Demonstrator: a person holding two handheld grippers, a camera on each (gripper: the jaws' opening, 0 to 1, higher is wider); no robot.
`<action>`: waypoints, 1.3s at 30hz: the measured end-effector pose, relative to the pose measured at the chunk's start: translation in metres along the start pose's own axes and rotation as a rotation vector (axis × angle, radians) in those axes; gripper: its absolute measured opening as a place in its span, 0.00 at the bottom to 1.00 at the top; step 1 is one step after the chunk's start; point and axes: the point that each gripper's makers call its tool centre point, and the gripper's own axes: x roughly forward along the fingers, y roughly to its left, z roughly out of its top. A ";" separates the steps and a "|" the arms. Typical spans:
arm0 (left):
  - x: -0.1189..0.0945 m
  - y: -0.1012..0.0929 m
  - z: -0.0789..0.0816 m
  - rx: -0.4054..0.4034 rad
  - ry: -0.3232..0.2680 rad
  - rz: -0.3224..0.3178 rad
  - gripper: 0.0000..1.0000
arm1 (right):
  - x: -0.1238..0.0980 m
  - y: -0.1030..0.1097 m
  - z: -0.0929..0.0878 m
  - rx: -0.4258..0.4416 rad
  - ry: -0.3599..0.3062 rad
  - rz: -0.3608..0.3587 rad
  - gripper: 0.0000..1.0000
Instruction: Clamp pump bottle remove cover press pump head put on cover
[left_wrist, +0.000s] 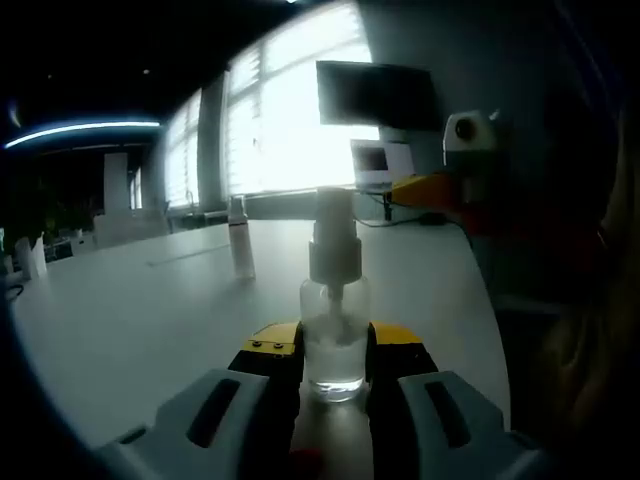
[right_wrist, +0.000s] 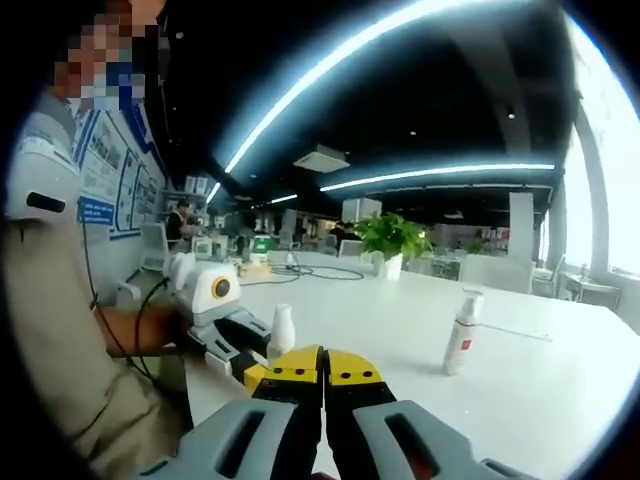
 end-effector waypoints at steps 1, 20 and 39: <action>0.000 0.000 0.000 -0.002 0.000 0.000 0.15 | -0.001 0.001 -0.002 0.009 -0.002 0.002 0.00; 0.000 0.001 -0.001 -0.005 0.002 0.000 0.15 | -0.005 0.002 -0.034 0.063 0.026 -0.009 0.00; 0.000 0.001 -0.001 0.005 0.004 0.002 0.15 | -0.005 0.020 -0.054 -0.141 0.041 0.029 0.00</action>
